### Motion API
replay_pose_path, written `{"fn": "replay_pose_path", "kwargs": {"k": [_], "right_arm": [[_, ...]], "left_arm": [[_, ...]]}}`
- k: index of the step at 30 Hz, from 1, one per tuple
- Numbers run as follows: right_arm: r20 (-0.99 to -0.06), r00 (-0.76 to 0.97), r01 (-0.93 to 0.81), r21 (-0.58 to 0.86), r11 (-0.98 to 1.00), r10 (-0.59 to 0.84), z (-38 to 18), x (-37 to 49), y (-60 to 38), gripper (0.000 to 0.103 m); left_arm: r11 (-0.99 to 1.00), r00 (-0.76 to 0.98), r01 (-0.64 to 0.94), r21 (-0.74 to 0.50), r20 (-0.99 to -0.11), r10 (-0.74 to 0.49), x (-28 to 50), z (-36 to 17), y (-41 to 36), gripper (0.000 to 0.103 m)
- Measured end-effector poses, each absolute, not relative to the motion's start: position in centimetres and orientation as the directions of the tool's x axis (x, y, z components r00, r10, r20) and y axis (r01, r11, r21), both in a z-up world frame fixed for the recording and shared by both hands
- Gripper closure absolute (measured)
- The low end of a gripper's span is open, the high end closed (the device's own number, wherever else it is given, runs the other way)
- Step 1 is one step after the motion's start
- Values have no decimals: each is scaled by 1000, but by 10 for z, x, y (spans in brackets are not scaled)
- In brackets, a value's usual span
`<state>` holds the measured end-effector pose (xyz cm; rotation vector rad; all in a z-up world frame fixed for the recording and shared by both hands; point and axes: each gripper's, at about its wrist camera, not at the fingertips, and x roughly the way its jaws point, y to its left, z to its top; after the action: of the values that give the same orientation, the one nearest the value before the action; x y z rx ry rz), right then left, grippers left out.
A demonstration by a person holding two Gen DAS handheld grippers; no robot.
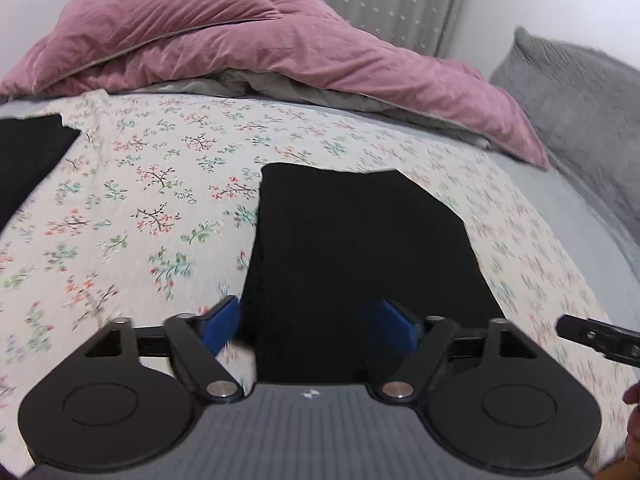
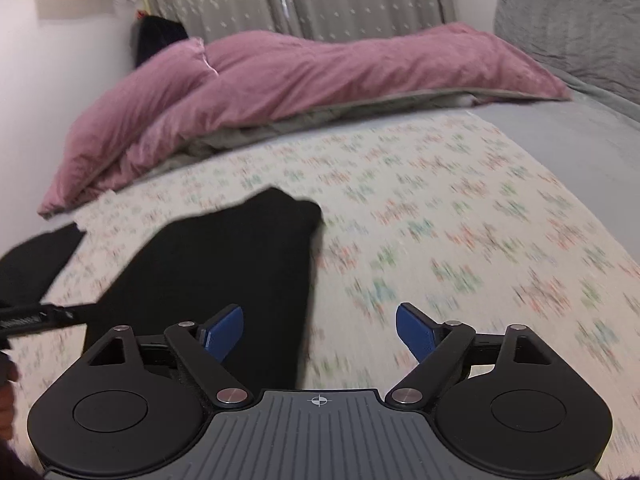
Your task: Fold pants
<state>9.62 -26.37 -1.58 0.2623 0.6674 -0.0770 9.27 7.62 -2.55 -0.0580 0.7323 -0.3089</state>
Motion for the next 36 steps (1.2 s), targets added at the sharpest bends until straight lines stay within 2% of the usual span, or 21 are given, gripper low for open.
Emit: {"fn": "replay_pose_path", "kwargs": {"k": [5, 9, 11, 13, 17, 22, 27, 36], "right_arm": [[-648, 760, 152, 246, 957, 46, -9, 84, -258, 14], [-656, 753, 200, 152, 968, -52, -8, 79, -241, 12], [-626, 778, 176, 120, 977, -63, -7, 71, -230, 9], [-609, 788, 188, 100, 977, -89, -9, 65, -224, 3], [-610, 777, 219, 26, 975, -158, -18, 68, -208, 3], [-639, 753, 213, 15, 977, -154, -30, 73, -197, 2], [-647, 746, 180, -37, 983, -161, -37, 76, -185, 2], [-641, 753, 180, -23, 983, -153, -40, 80, -188, 2]], "left_arm": [[962, 696, 273, -30, -684, -219, 64, -15, 59, 0], [968, 696, 249, -33, -689, -203, 56, -27, 57, 0], [977, 695, 206, -53, -695, -185, 56, -36, 58, 0], [984, 680, 160, -79, -714, -168, 58, -47, 60, 0], [983, 607, 175, -62, -779, -157, 62, -63, 52, 0], [985, 651, 167, 49, -756, -73, 58, -65, 45, 0], [986, 633, 162, 28, -770, -82, 61, -64, 44, 0], [984, 636, 170, 62, -769, -62, 64, -68, 32, 0]]}}
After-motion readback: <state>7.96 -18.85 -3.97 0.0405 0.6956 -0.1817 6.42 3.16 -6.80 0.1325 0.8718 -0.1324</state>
